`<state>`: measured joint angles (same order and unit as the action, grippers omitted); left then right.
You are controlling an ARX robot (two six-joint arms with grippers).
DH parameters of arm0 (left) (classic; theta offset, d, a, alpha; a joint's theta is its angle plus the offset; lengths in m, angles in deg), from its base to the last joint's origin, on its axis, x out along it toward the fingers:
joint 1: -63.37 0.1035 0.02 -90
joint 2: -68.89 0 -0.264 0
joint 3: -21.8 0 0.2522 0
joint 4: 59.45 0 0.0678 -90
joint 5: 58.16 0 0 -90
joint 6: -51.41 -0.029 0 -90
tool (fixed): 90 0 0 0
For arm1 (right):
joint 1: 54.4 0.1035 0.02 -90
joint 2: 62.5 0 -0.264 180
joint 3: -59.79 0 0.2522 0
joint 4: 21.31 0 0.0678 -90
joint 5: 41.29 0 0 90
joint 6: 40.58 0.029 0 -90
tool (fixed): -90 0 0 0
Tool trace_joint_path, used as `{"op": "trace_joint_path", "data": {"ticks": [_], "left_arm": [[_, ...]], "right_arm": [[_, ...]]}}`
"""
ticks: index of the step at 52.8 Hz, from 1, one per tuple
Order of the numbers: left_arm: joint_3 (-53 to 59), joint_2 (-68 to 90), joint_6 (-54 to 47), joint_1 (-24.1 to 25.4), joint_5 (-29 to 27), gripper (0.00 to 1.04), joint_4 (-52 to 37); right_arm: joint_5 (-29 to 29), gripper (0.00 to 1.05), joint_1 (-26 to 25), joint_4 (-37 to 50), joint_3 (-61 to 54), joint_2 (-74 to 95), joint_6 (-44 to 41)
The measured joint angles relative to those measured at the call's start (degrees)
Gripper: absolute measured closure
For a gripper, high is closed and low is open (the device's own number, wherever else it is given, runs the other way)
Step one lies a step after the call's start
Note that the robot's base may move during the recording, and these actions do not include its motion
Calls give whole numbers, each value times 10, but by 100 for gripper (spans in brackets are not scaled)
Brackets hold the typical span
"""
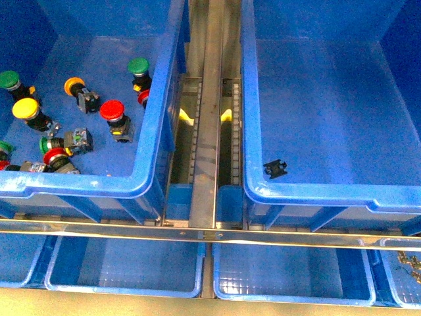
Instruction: Pick red and yellow buttons and place in box
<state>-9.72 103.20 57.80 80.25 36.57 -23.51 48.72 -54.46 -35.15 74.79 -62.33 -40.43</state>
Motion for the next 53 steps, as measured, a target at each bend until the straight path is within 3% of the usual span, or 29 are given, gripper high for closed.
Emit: {"op": "trace_joint_path", "data": {"ticks": [3,7,17,35,53], "left_arm": [[-26,60,-32,32,38,8,-41],[-64,134,-77,39,69,8,-86],[-169,319,-181,-9,114,8,-129],[-289,534,-282,-123,97,8,-176],[-366,692,-292,-153,90,8,-217]], "right_arm": [[0,7,0,0,0,0,0],[0,7,0,0,0,0,0],[0,7,0,0,0,0,0],[0,7,0,0,0,0,0],[0,7,0,0,0,0,0]]}}
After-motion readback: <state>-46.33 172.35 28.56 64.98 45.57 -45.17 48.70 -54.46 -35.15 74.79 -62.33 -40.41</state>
